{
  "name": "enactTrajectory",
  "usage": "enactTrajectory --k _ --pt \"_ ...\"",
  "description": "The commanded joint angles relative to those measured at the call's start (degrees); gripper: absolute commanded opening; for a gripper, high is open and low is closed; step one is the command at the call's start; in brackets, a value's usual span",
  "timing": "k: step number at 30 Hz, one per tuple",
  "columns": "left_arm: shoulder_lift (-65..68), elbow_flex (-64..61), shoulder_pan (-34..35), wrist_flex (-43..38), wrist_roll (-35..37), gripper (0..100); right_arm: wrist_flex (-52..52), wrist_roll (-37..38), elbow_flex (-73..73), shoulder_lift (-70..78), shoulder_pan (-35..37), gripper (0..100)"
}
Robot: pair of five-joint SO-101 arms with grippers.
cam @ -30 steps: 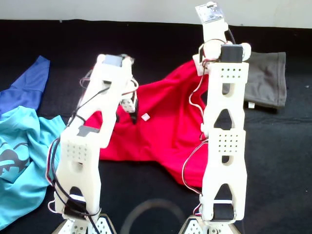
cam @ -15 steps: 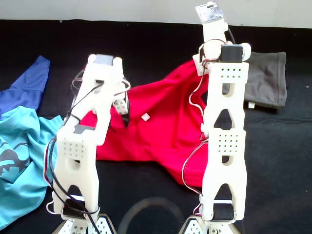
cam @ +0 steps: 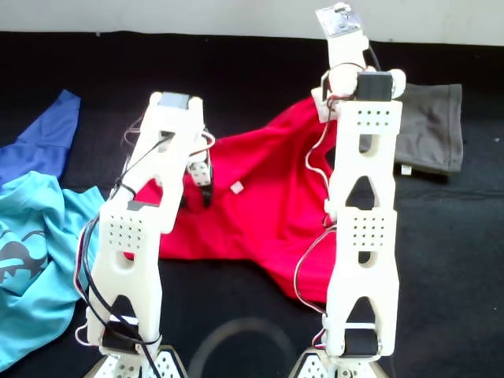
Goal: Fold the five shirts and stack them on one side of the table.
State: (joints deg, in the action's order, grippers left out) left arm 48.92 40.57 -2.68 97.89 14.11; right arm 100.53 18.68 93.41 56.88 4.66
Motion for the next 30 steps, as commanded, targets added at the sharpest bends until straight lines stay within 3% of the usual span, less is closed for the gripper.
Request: enactTrajectory --k 1,11,16,21,25,30 --pt "-5.14 4.26 -1.01 0.79 -1.49 4 0.48 -0.44 2.68 -0.40 -0.75 0.5" --pt "-6.55 6.20 -0.04 1.76 -2.11 1 0.48 -0.62 2.68 -0.84 -0.84 0.5" --pt "-14.64 6.20 3.56 1.85 -2.46 1 0.57 -0.79 7.96 -2.86 -0.84 0.5" --pt "-26.42 5.49 8.84 2.99 -10.20 1 0.75 -0.79 5.85 -10.24 -0.75 0.5" --pt "-31.78 3.21 14.02 2.99 -14.33 1 0.75 -0.79 -2.95 -17.27 -0.66 0.5" --pt "-33.19 -3.74 16.48 2.99 -16.09 1 0.75 -1.41 -25.10 -28.79 0.13 0.5"
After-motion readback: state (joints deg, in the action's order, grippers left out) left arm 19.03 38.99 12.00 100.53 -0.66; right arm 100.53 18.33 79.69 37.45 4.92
